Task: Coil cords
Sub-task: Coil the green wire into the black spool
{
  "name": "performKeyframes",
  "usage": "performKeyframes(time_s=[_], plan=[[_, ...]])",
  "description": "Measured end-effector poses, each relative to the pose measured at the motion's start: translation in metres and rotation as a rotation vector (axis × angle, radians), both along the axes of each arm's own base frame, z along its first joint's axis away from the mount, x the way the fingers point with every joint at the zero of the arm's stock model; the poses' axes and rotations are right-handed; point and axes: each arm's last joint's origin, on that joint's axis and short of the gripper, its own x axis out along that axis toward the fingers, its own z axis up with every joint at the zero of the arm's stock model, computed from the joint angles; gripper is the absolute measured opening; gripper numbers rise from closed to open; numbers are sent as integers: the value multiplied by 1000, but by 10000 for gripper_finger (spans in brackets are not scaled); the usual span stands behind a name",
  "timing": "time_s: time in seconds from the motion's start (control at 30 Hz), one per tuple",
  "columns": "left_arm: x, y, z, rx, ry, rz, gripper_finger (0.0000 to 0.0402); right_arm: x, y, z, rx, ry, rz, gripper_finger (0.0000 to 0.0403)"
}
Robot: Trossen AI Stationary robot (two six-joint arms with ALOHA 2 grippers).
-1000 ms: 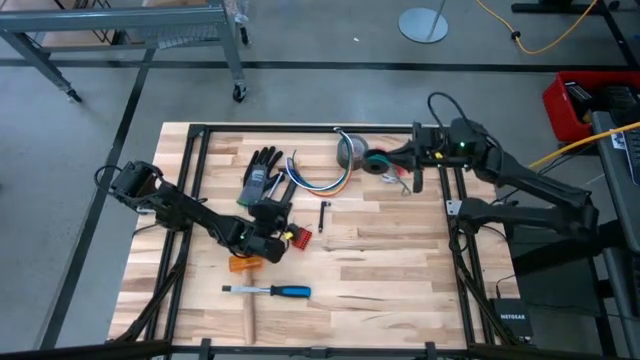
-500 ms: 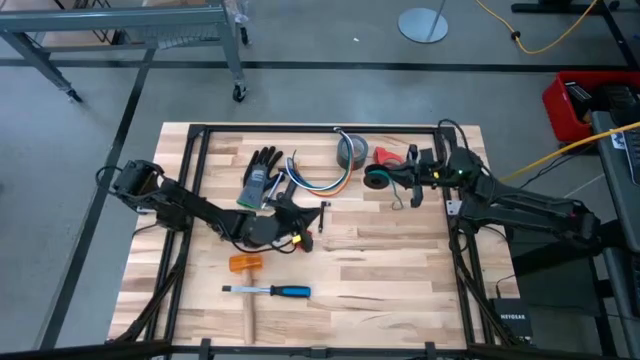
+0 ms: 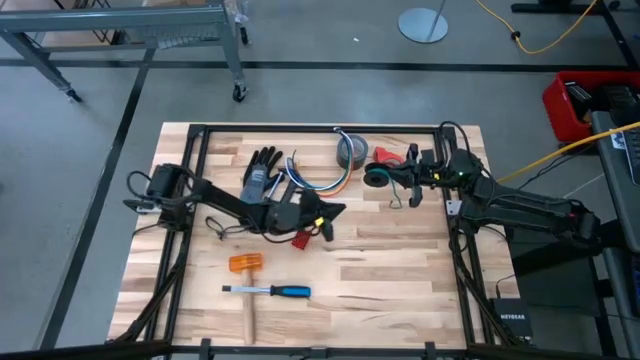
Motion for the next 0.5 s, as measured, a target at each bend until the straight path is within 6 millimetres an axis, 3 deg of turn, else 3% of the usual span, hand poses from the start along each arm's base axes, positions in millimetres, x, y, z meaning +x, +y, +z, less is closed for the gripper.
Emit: performKeyframes(time_s=[0.3, 0.5], plan=[[45, 13, 19, 239, 1, -30, 92, 0, 0, 2, -14, -20, 1, 5], [67, 16, 8, 382, 58, -24, 116, -1, 0, 7, -33, -62, -8, 4]])
